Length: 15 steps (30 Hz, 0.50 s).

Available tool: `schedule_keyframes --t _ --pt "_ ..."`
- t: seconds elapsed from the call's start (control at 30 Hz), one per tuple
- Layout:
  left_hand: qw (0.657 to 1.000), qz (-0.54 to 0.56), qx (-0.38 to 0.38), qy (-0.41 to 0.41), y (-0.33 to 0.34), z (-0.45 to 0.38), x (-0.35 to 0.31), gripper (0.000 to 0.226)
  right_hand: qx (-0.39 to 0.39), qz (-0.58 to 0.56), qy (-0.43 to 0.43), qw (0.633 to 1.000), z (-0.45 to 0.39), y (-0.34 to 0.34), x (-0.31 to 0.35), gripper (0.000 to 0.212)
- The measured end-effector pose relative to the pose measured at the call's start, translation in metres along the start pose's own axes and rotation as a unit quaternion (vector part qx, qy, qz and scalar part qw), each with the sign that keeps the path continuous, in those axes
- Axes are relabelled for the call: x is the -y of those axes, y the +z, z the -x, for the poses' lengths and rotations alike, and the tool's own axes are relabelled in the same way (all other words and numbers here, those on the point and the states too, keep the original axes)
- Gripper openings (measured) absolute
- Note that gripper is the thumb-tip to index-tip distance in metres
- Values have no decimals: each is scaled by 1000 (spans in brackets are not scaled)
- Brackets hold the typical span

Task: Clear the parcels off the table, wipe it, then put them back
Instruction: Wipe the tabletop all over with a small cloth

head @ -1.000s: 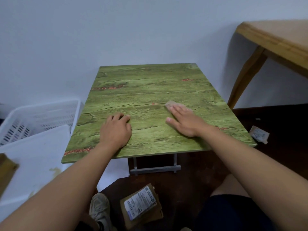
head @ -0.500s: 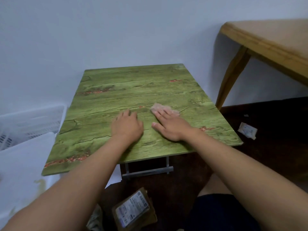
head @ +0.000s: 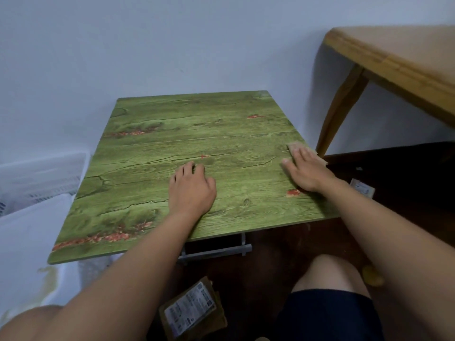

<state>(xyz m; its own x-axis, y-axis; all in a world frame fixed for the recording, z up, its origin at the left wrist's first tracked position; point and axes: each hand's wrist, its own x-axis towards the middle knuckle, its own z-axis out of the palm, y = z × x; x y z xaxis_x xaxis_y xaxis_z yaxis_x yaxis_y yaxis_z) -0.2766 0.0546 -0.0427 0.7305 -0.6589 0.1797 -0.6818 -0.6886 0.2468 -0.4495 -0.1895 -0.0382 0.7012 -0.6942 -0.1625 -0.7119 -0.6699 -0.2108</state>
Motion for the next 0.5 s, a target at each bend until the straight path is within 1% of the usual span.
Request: schedule_keyframes --t 0.07,0.13,0.23,0.3,0.37,0.43,0.5 --pt "1000 -6 -1 -1 1 0 -1 46 3 -4 30 1000 1 0 5 80" --pt "1000 -9 -2 -1 1 0 -2 45 1 4 17 1000 4 2 25 80" --pt "1000 -9 -3 -6 0 0 -2 45 1 38 -89 995 12 11 64 76" --pt "1000 -8 -4 -6 0 0 -2 45 17 46 -161 986 17 17 91 73" --pt "1000 -7 -3 -4 0 0 -2 45 30 54 -216 974 21 22 110 71" --pt "1000 -4 -3 -4 -1 0 -2 45 34 62 -246 967 22 21 115 69" --pt "1000 -2 -2 -3 -1 0 -2 45 26 69 -250 965 19 17 106 66"
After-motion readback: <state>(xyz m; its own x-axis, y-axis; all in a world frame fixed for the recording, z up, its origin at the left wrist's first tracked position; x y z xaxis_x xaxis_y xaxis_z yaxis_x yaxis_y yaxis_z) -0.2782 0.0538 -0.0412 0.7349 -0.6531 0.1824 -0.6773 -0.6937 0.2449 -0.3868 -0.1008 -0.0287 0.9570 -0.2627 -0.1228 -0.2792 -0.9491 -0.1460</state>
